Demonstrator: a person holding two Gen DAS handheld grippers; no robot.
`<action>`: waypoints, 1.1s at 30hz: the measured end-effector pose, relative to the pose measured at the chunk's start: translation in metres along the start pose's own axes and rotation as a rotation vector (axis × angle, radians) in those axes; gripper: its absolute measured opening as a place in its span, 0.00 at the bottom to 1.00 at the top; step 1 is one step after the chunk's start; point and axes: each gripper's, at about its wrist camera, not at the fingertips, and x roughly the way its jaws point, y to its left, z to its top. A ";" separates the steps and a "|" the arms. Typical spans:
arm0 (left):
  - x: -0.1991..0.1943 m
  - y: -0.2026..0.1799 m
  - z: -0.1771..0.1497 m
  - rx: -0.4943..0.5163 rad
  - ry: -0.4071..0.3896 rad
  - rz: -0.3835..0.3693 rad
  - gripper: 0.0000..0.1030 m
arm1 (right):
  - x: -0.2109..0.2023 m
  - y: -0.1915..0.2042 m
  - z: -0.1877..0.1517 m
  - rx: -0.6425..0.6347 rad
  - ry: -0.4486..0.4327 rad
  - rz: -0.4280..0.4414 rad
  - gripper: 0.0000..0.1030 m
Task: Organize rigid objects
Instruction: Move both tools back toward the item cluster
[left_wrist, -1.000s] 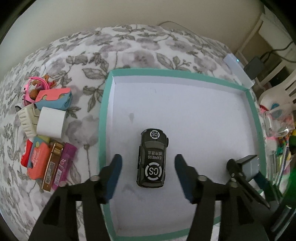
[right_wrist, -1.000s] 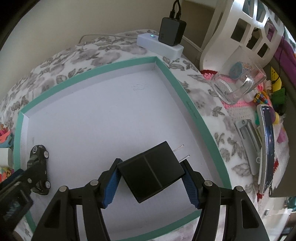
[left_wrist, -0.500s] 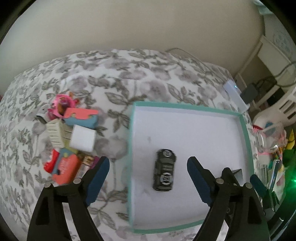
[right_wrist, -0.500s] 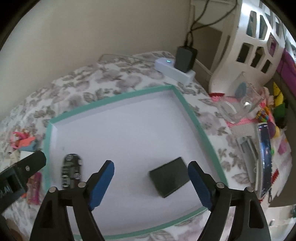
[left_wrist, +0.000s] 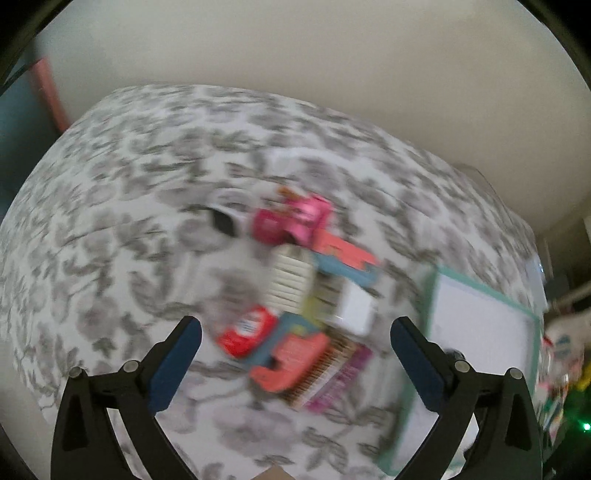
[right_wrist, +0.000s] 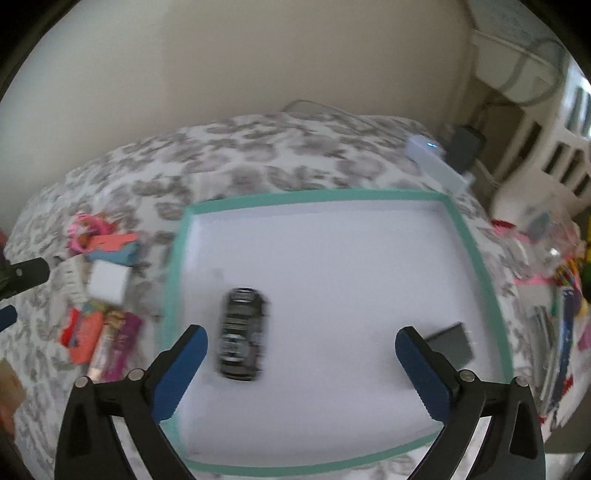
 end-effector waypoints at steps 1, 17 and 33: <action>0.000 0.008 0.002 -0.022 -0.009 0.003 1.00 | -0.001 0.007 0.002 -0.008 0.000 0.015 1.00; 0.034 0.074 0.007 -0.096 0.111 0.156 1.00 | 0.015 0.125 0.010 -0.184 0.059 0.165 0.91; 0.079 0.052 -0.002 -0.008 0.213 0.120 1.00 | 0.051 0.141 -0.004 -0.191 0.168 0.199 0.78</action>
